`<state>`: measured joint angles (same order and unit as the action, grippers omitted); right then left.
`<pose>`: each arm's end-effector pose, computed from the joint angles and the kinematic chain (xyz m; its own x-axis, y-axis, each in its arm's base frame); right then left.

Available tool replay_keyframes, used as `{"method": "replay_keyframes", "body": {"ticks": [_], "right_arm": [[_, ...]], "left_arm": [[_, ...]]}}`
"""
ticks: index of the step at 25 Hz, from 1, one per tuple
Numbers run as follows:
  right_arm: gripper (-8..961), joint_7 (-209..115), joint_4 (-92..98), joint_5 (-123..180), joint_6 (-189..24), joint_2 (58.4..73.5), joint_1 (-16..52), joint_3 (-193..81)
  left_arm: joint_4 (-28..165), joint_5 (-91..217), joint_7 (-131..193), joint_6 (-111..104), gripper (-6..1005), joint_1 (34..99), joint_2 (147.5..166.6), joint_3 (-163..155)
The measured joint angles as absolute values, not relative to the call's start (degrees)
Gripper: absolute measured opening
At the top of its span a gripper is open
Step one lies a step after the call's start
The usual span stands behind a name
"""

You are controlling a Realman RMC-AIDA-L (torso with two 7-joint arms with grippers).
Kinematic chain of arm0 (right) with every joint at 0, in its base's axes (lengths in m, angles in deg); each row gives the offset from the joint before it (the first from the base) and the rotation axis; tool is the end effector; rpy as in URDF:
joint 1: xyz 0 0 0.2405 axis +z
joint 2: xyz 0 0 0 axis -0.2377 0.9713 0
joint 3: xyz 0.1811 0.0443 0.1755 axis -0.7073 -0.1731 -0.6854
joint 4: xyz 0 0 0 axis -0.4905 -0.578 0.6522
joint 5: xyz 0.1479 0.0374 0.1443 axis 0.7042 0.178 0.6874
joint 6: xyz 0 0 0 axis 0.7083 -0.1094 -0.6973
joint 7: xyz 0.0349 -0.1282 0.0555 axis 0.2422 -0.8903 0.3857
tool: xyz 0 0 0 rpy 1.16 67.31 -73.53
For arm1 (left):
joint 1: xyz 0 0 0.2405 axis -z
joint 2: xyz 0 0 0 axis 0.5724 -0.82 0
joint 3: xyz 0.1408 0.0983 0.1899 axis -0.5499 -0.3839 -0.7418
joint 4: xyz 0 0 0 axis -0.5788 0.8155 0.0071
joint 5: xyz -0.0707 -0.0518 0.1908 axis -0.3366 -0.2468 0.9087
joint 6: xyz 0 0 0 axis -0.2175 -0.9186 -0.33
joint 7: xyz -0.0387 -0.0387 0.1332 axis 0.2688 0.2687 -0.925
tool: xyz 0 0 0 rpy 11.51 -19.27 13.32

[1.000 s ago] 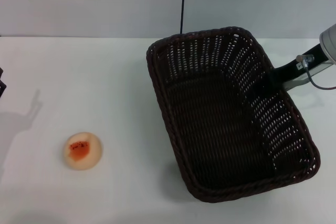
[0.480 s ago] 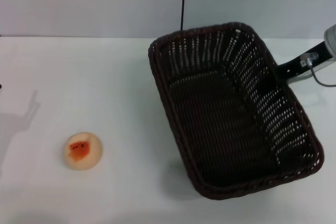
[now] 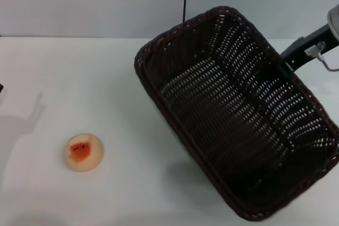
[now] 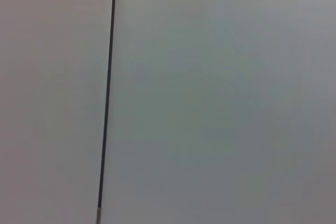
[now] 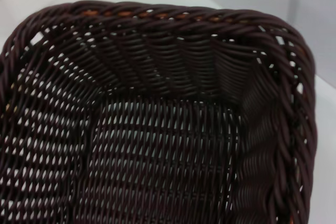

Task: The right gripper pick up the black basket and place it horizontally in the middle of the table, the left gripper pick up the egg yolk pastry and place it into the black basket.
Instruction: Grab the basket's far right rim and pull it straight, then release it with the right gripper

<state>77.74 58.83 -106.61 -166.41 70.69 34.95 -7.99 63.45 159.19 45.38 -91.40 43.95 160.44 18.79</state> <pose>0.1730 0.4001 0.0275 0.8045 -0.5777 0.1384 -0.5222 -0.7988 -0.2988 -0.3626 0.2064 0.0186 0.6592 -0.2190 0.7194 0.7088 -0.1383 -0.6917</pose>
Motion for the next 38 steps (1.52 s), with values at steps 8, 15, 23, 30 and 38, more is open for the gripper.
{"method": "replay_keyframes", "body": {"ticks": [8,15,23,30,38], "right_arm": [[138,68.03,60.21,-107.35,-170.56,68.23,38.67,-6.88],[139,56.18,62.82,-107.13,-167.27,70.98,38.59,-3.42],[139,48.24,62.06,-106.79,-166.16,71.57,39.29,0.2],[138,45.89,61.19,-105.91,-165.21,72.16,39.63,5.5],[138,43.85,60.0,-100.06,-161.58,72.24,38.44,7.62]], "left_arm": [[63.18,159.81,47.49,-93.84,833,41.88,160.34,14.15],[63.1,159.91,50.04,-96.25,833,39.7,160.41,12.35],[62.92,159.91,50.38,-97.6,832,38.74,160.46,8.33],[62.92,159.93,50.77,-97.67,832,38.22,160.51,7.43],[62.25,159.93,50.79,-97.64,831,37.94,160.6,6.97]]}}
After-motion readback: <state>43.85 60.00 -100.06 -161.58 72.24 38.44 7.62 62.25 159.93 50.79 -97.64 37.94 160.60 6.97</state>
